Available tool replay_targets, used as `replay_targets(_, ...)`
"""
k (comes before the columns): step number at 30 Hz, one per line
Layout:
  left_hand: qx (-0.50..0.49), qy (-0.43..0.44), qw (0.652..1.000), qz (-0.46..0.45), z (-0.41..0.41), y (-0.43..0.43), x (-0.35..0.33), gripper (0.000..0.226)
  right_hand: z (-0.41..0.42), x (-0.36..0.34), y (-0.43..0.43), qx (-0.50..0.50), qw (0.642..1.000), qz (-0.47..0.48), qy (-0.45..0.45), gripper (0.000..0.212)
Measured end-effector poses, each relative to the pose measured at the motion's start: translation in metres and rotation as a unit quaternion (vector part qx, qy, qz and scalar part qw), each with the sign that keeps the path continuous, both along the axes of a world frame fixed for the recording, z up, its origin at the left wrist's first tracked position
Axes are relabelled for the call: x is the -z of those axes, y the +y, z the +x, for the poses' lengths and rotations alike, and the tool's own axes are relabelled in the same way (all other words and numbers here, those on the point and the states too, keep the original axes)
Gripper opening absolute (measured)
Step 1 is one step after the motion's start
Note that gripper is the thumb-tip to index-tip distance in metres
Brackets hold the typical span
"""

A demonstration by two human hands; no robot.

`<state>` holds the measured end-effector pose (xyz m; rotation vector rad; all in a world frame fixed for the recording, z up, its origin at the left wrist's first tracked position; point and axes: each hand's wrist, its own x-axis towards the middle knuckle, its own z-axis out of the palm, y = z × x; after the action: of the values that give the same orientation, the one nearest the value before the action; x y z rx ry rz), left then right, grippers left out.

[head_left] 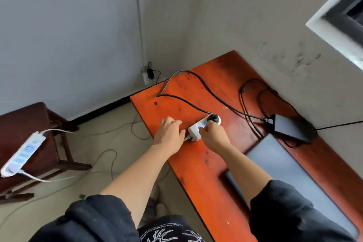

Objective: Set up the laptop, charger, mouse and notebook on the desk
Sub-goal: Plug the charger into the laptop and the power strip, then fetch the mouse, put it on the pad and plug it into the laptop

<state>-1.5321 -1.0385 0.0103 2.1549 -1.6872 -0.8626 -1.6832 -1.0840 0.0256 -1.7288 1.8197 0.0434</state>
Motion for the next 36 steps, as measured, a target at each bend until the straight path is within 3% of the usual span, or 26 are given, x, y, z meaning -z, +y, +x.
replay_targets(6,-0.039,-0.076,0.996,0.035,0.043,0.054,-0.017,0.038,0.040,-0.013,0.028,-0.188,0.982,-0.027,0.013,0.015)
replay_targets(9,-0.046,-0.092,0.992,0.076,0.061,0.070,-0.017,0.040,0.053,-0.014,0.037,-0.215,0.975,-0.019,0.054,0.027)
replay_targets(10,-0.134,-0.125,0.981,0.065,0.112,0.119,-0.035,0.040,0.119,-0.026,0.054,-0.333,0.941,-0.055,0.035,0.029)
replay_targets(13,-0.167,-0.147,0.972,0.072,0.144,0.137,-0.047,0.040,0.155,-0.038,0.062,-0.378,0.922,-0.065,0.058,0.033)
replay_targets(21,-0.355,-0.210,0.907,0.084,0.285,0.265,-0.078,0.040,0.343,-0.059,0.155,-0.565,0.819,-0.099,0.035,0.042)
replay_targets(36,-0.556,-0.198,0.802,0.095,0.532,0.580,-0.086,0.033,0.673,-0.075,0.447,-0.738,0.664,-0.117,-0.014,0.047)
